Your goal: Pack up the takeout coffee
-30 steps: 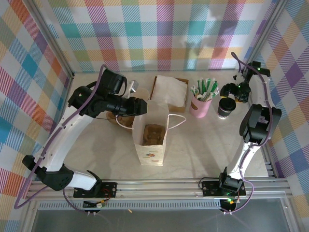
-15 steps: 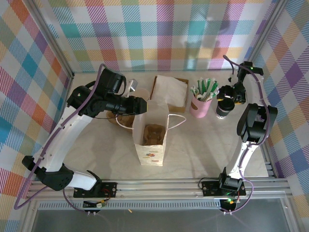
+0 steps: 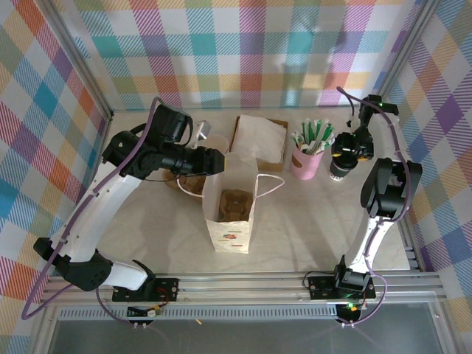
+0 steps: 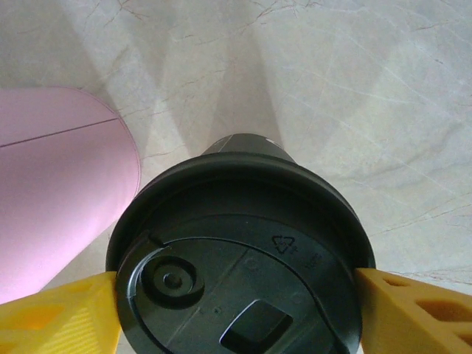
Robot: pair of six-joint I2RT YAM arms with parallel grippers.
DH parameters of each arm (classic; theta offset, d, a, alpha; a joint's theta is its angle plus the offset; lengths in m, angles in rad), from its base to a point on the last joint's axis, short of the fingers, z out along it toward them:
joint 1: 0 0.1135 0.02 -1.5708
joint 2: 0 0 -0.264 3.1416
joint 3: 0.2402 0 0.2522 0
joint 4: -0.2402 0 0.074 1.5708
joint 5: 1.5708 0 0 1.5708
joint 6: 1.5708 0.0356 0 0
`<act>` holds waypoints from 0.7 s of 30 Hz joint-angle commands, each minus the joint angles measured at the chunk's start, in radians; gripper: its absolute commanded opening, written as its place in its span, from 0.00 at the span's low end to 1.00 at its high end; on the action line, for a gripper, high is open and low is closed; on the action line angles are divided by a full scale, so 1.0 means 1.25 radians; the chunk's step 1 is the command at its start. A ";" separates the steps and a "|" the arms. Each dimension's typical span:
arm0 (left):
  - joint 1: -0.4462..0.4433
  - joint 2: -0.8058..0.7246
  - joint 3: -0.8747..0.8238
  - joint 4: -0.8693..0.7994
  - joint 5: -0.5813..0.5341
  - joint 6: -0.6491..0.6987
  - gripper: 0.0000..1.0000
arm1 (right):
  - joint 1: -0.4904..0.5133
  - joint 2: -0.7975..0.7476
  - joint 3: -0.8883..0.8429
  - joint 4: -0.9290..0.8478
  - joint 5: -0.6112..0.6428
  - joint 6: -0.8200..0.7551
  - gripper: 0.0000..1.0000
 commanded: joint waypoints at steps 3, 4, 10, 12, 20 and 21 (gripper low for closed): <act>0.013 -0.011 0.027 -0.017 0.002 0.018 0.50 | 0.013 -0.019 -0.013 -0.038 0.033 0.011 0.74; 0.014 -0.011 0.027 -0.017 0.002 0.018 0.50 | 0.014 -0.020 -0.014 -0.042 0.041 0.012 0.74; 0.022 -0.014 0.026 -0.011 0.007 0.019 0.50 | 0.015 -0.033 -0.010 -0.073 0.070 0.053 0.68; 0.024 -0.015 0.025 -0.006 0.006 0.017 0.50 | 0.016 -0.044 -0.014 -0.083 0.071 0.069 0.66; 0.025 -0.029 0.013 0.018 0.010 0.014 0.50 | 0.029 -0.148 -0.131 -0.101 0.081 0.151 0.63; 0.025 -0.032 0.011 0.023 0.010 0.013 0.50 | 0.030 -0.168 -0.154 -0.097 0.078 0.162 0.63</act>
